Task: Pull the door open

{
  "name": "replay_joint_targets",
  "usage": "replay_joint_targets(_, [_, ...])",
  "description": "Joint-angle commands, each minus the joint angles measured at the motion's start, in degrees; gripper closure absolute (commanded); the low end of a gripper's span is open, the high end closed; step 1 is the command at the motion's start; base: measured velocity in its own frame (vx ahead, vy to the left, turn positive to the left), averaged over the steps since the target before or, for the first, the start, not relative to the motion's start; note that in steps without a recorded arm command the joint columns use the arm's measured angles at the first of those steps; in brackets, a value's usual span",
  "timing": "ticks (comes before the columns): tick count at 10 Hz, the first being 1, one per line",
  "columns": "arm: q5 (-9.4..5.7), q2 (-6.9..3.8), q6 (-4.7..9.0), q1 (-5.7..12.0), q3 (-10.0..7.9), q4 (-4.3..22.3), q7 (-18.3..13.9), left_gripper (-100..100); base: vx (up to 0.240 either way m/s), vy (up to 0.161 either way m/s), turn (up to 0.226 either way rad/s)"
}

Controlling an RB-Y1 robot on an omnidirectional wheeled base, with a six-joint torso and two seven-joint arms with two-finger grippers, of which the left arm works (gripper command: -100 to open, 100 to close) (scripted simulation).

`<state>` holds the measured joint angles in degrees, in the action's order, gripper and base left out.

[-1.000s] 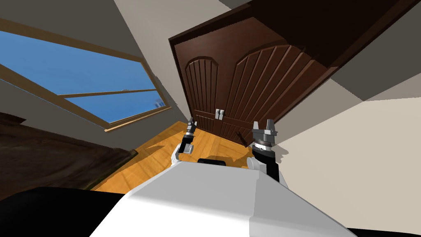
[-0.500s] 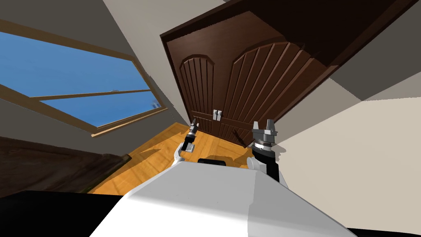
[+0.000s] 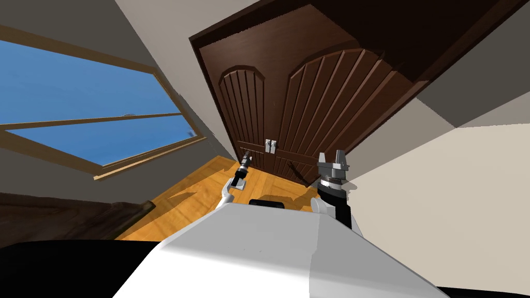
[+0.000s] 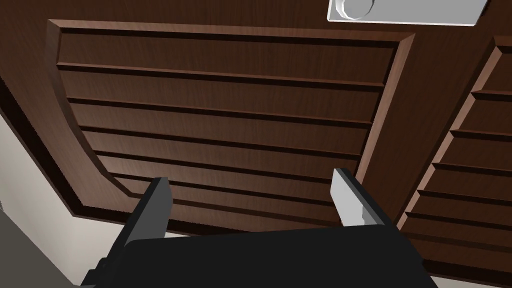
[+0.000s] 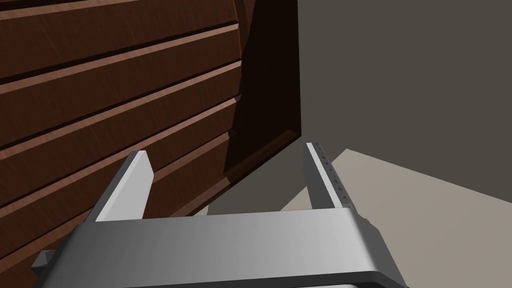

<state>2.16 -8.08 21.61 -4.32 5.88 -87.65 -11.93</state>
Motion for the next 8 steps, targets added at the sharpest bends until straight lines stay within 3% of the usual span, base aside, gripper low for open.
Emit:
replay_joint_targets(1, [0.19, -0.52, -0.15, 1.21, 0.22, 2.6, -0.6, -100, 0.104, -0.052, -0.045])
replay_joint_targets(8, [1.1, -1.84, -1.16, 6.29, 1.21, 12.2, -2.3, -100, 0.104, -0.04, -0.047])
